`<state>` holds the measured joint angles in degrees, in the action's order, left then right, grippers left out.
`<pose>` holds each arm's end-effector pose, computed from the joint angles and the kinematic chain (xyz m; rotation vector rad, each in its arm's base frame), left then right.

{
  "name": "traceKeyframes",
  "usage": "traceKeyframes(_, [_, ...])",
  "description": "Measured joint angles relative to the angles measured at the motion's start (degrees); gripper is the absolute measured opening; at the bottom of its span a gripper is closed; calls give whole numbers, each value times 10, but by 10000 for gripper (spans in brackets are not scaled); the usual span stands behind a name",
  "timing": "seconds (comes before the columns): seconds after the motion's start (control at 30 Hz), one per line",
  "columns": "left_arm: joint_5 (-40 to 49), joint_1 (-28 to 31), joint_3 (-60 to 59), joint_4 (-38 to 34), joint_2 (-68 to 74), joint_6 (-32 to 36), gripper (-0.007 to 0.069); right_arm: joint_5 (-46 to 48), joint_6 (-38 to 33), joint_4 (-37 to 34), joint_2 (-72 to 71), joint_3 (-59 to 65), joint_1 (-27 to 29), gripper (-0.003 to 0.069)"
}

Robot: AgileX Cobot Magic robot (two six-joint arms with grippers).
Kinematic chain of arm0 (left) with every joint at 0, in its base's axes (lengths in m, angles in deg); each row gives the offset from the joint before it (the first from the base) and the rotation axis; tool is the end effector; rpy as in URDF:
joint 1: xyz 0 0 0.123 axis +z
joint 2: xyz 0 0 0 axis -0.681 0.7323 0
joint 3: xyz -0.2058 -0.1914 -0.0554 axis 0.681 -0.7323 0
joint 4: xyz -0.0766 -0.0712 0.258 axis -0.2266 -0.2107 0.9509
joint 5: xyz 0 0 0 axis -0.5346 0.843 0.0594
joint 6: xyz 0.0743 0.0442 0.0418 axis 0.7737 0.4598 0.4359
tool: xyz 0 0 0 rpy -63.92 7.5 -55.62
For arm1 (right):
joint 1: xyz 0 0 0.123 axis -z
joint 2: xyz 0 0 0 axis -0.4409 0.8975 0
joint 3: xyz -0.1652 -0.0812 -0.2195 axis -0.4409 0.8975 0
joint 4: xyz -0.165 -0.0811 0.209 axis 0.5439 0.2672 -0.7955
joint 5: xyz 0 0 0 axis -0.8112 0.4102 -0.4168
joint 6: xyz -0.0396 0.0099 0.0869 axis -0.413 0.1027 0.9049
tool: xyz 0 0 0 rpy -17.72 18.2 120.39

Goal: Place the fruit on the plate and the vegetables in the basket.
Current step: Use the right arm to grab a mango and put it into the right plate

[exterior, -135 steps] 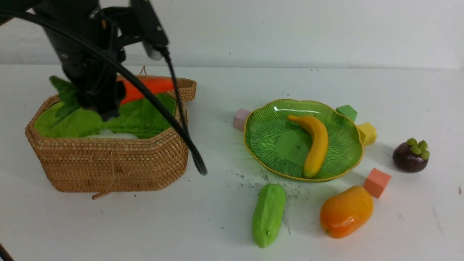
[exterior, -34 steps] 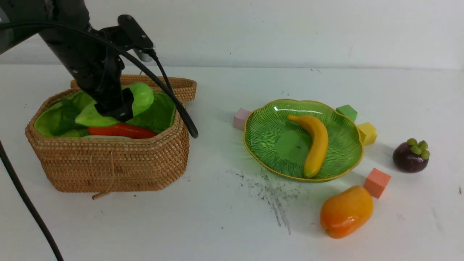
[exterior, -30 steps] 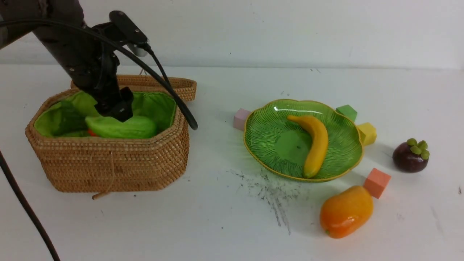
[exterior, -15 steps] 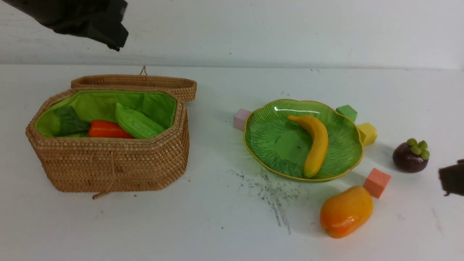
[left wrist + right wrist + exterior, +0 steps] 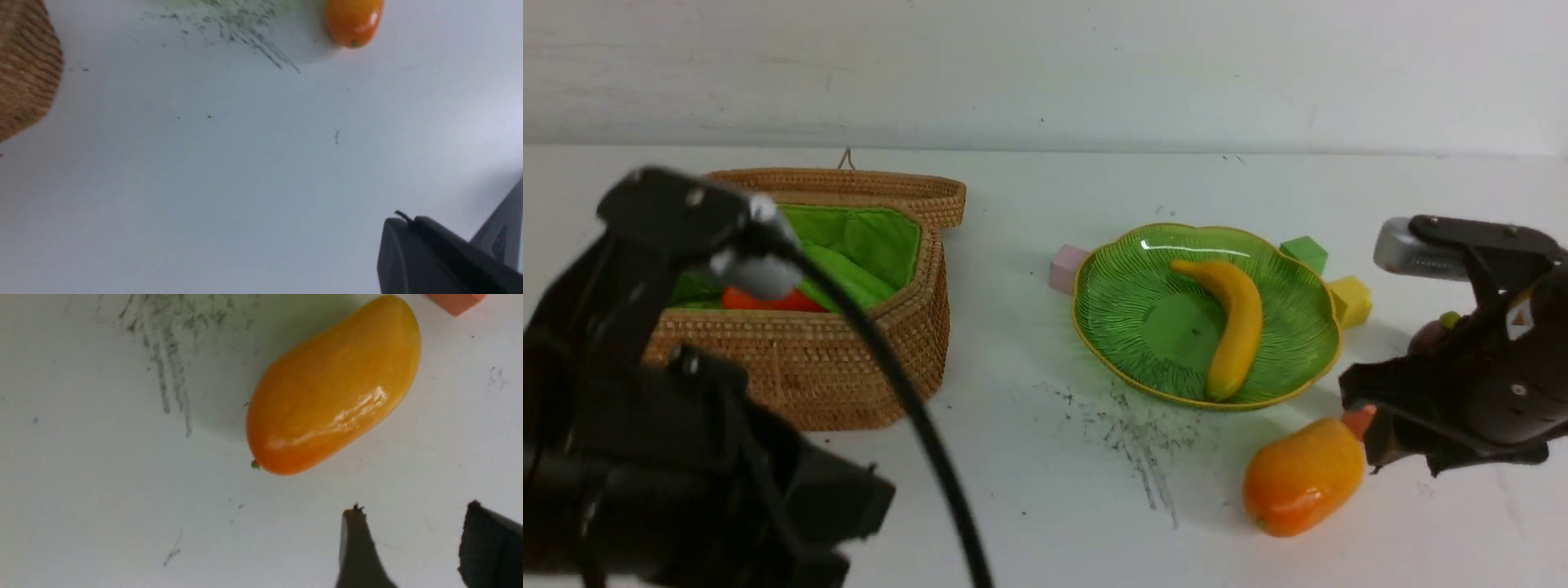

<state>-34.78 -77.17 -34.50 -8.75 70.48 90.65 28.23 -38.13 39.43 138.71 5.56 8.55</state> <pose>0.1511 -0.1317 0.3411 0.6552 2.2819 -0.6615 0.2840 0.0956 0.2578 0.1233 2.7973 0.2569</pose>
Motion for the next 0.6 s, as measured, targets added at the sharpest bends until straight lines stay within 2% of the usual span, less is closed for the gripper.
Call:
traceKeyframes(0.1, [-21, -31, -36, 0, -31, 6, -13, -34, 31, -12, 44, 0, 18, 506])
traceKeyframes(0.17, [-26, -47, -44, 0, -48, 18, -13, -71, 51, -28, 81, 0, 23, 603])
traceKeyframes(0.27, [-30, -51, -45, 0, -54, 23, -13, -105, 58, -45, 112, 0, 23, 665])
traceKeyframes(0.43, [-34, -53, -45, 0, -54, 36, -13, -134, 62, -57, 157, -10, 23, 673])
traceKeyframes(0.6, [-34, -54, -45, 0, -54, 53, -13, -139, 62, -62, 175, -16, 23, 626])
